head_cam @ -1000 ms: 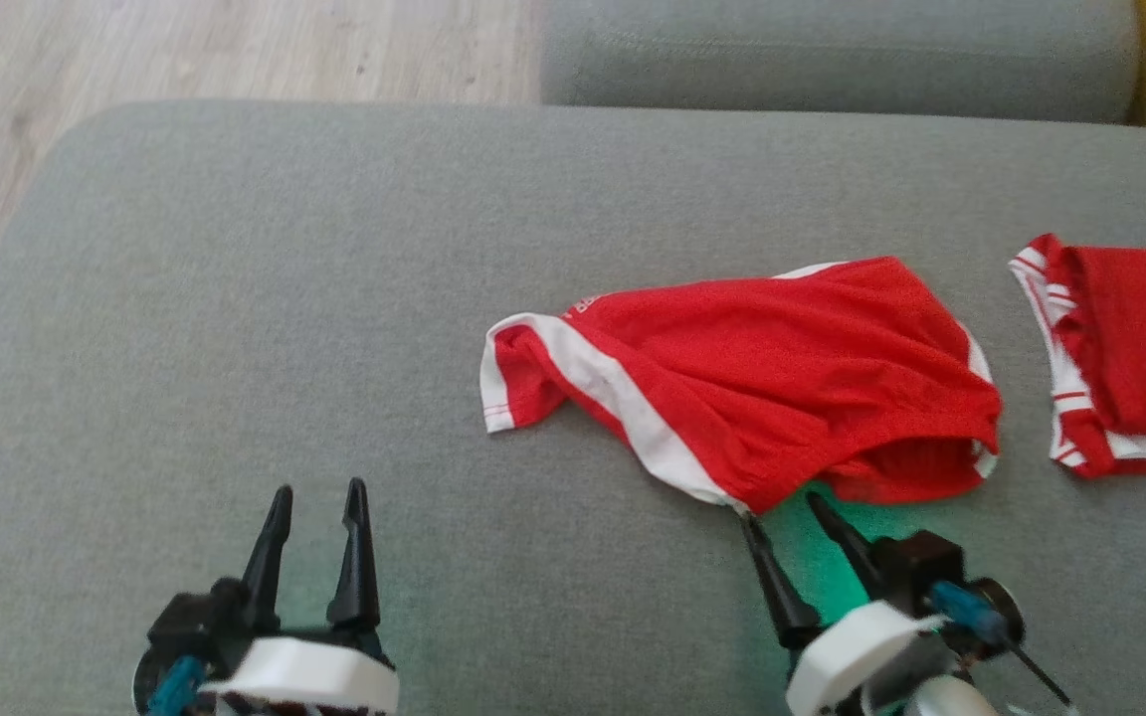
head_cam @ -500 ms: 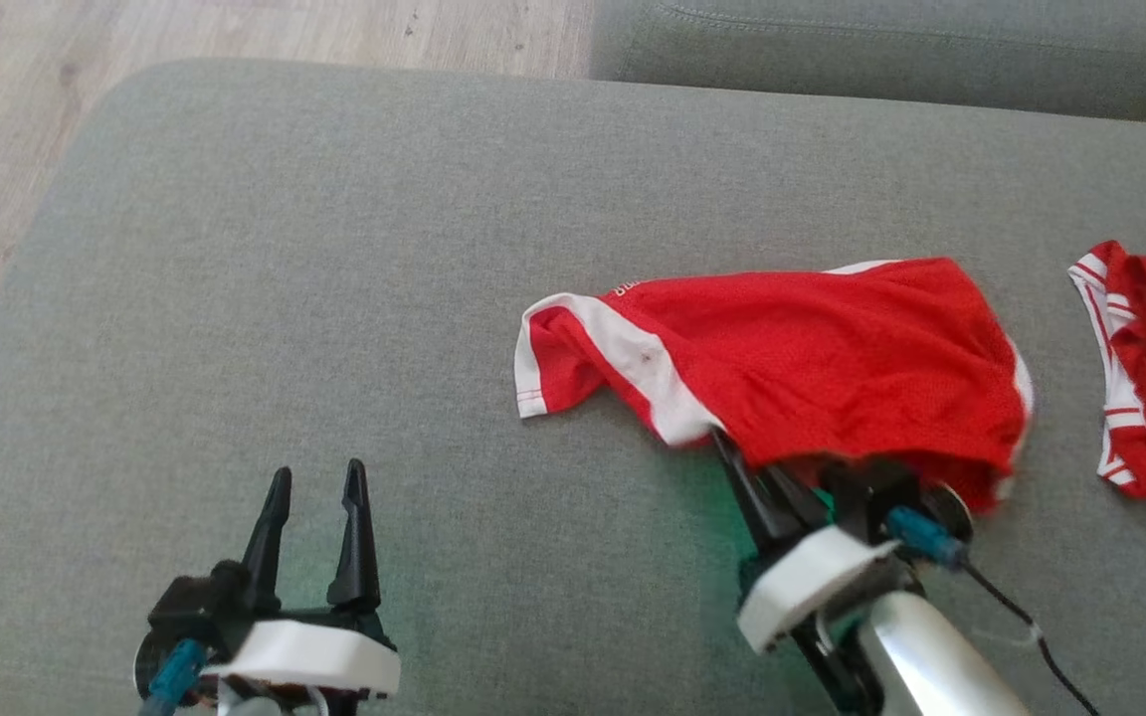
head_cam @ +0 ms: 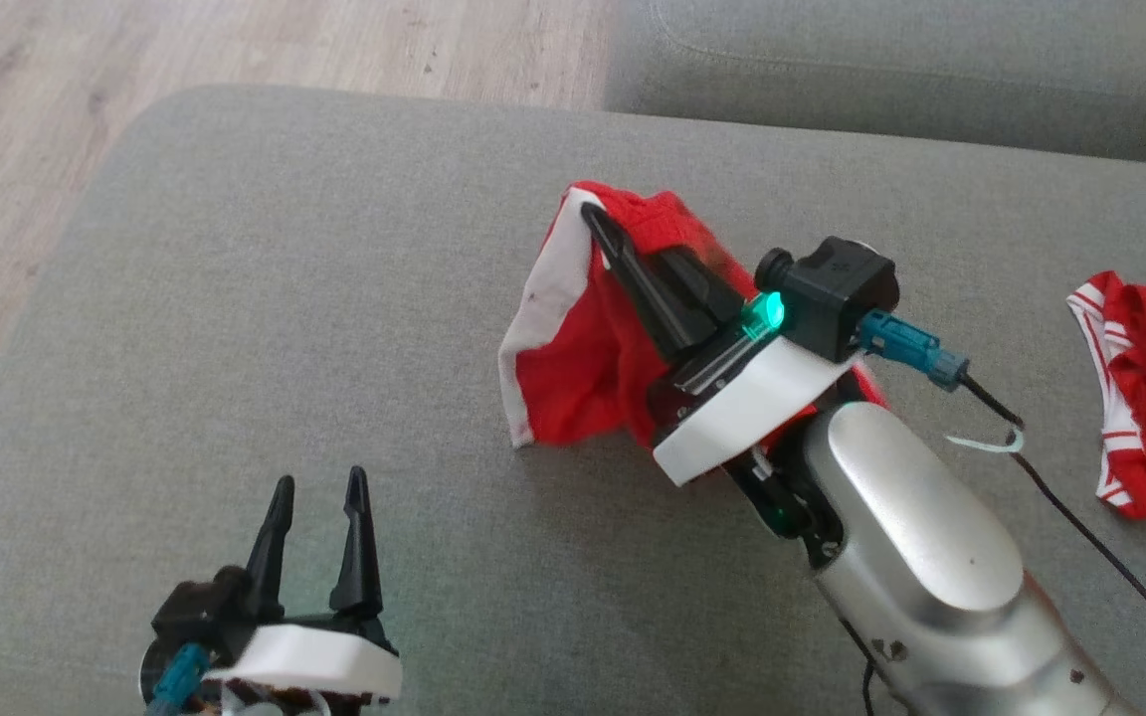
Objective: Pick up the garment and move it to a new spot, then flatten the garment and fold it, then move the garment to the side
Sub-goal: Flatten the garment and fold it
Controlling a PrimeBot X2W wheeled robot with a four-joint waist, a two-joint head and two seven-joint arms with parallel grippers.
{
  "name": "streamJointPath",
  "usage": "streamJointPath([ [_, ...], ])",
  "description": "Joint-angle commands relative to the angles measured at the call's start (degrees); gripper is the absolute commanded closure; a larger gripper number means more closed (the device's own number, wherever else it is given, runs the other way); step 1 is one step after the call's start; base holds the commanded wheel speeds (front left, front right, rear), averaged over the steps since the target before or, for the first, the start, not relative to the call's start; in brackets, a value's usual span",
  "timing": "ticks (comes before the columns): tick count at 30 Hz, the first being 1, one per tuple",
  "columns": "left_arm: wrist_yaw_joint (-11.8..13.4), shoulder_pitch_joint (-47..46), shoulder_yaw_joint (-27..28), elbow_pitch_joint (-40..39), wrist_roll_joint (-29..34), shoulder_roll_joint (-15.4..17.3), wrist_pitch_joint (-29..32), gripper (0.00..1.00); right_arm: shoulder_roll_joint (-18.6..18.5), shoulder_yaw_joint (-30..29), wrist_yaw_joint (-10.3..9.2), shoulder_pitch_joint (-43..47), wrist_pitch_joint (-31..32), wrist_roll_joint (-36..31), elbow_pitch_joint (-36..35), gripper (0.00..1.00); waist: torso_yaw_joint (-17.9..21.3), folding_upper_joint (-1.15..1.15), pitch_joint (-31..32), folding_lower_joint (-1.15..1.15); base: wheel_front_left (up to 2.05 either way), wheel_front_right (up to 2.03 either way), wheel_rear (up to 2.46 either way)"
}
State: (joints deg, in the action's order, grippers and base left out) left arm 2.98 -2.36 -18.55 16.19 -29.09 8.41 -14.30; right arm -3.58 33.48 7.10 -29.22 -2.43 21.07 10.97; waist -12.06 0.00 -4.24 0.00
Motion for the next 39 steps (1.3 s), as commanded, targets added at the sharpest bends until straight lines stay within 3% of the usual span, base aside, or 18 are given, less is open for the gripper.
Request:
streamJointPath([
  [1,0.0,-1.5,2.2,-1.5,0.7,0.2,-0.7,0.00,0.7,0.8,0.39,-0.7,0.3,0.5,-1.9,1.00,-0.2,0.00,0.4,0.00,0.00,0.00,0.00],
  [5,-0.1,-0.9,2.5,-1.5,0.9,0.1,-0.7,0.00,0.7,-0.3,0.39,1.7,3.1,1.9,-1.0,1.00,-0.1,0.00,0.9,0.00,0.00,0.00,0.00],
  [9,-0.2,-0.2,2.9,-1.8,1.2,-0.1,-0.7,0.00,0.6,-3.2,0.39,6.6,7.3,-0.7,1.9,1.00,0.7,0.00,0.8,0.00,0.00,0.00,0.00],
  [17,-0.5,-0.2,2.6,-1.6,1.7,-0.4,-0.7,0.00,-4.2,-12.9,0.39,14.1,11.5,-3.8,3.6,1.00,2.5,0.00,0.5,0.00,0.00,0.00,0.00],
  [24,-0.8,-0.7,2.3,-1.4,2.1,-0.5,-0.7,0.00,-6.6,-19.5,0.39,17.5,12.1,-5.2,5.4,1.00,3.1,0.00,-0.3,0.00,0.00,0.00,0.00],
  [31,-0.8,-1.3,2.2,-1.2,2.4,-0.7,-0.7,0.00,-8.2,-22.2,0.39,17.5,9.5,-8.0,8.8,1.00,3.4,0.00,-1.2,0.00,0.00,0.00,0.00],
  [32,-0.9,-1.4,2.2,-1.2,2.4,-0.7,-0.7,0.00,-8.2,-22.5,0.39,17.5,8.9,-8.2,9.3,0.92,3.5,0.00,-1.2,0.00,0.00,0.00,0.00],
  [33,-0.9,-1.5,2.2,-1.1,2.5,-0.7,-0.7,0.00,-8.1,-22.8,0.39,17.5,8.3,-8.2,9.9,0.74,3.6,0.00,-1.3,0.00,0.00,0.00,0.00],
  [34,-0.9,-1.6,2.2,-1.0,2.5,-0.7,-0.7,0.00,-8.0,-22.9,0.39,17.4,7.6,-8.4,10.4,0.47,3.7,0.00,-1.3,0.00,0.00,0.00,0.00],
  [35,-0.9,-1.6,2.1,-0.9,2.6,-0.7,-0.7,0.00,-7.9,-23.0,0.39,17.4,6.9,-8.6,10.7,0.00,3.8,0.00,-1.3,0.00,0.00,0.00,0.00],
  [39,-1.0,-1.8,2.1,-0.7,2.7,-0.8,-0.7,0.00,-7.3,-23.0,0.39,17.8,4.8,-8.5,11.4,0.00,4.1,0.00,-1.1,0.00,0.00,0.00,0.00],
])
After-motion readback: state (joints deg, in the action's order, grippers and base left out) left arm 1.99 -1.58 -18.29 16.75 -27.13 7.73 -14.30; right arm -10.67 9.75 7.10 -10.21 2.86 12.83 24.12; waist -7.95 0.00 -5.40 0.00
